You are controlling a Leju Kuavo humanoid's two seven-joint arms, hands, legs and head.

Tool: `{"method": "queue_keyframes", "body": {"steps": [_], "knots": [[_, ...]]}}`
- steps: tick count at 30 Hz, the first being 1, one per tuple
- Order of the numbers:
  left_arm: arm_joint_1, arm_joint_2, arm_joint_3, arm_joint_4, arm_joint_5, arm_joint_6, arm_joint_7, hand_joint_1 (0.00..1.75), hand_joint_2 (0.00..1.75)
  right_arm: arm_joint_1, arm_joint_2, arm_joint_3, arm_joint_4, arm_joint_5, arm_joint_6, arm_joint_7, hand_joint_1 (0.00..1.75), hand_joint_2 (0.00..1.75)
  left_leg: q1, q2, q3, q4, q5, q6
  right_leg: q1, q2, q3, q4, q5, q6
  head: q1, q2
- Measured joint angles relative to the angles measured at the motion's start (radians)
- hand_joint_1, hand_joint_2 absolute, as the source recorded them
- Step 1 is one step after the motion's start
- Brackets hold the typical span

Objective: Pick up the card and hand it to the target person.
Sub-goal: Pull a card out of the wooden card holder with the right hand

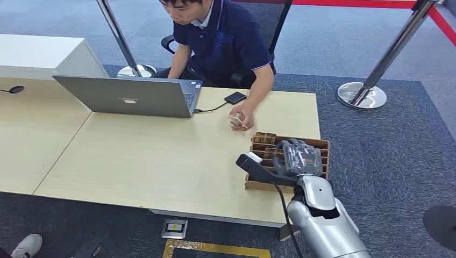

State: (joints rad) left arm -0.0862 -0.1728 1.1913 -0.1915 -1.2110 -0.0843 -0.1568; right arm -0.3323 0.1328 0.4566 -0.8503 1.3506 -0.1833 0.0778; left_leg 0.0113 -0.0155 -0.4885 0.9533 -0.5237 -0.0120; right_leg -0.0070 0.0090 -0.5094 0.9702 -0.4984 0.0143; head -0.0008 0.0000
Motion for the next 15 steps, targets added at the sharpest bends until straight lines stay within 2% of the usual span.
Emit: {"method": "queue_keyframes", "body": {"steps": [5, 15], "knots": [[0.000, 0.000, 0.000, 0.000, 0.003, 0.000, 0.000, 0.00, 0.00, -0.001, 0.004, 0.000, 0.000, 0.003, -0.006, -0.005, 1.71, 1.75, 0.000, 0.000, 0.000, 0.000, 0.000, 0.000, 0.000, 0.000, 0.000, 0.000, 0.000, 0.000, 0.000, 0.000], [0.001, 0.000, 0.000, 0.000, 0.008, 0.000, 0.000, 0.00, 0.00, -0.001, 0.011, 0.003, 0.000, 0.005, -0.020, -0.023, 1.75, 1.75, 0.000, 0.000, 0.000, 0.000, 0.000, 0.000, 0.000, 0.000, 0.000, 0.000, 0.000, 0.000, 0.000, 0.000]]}}
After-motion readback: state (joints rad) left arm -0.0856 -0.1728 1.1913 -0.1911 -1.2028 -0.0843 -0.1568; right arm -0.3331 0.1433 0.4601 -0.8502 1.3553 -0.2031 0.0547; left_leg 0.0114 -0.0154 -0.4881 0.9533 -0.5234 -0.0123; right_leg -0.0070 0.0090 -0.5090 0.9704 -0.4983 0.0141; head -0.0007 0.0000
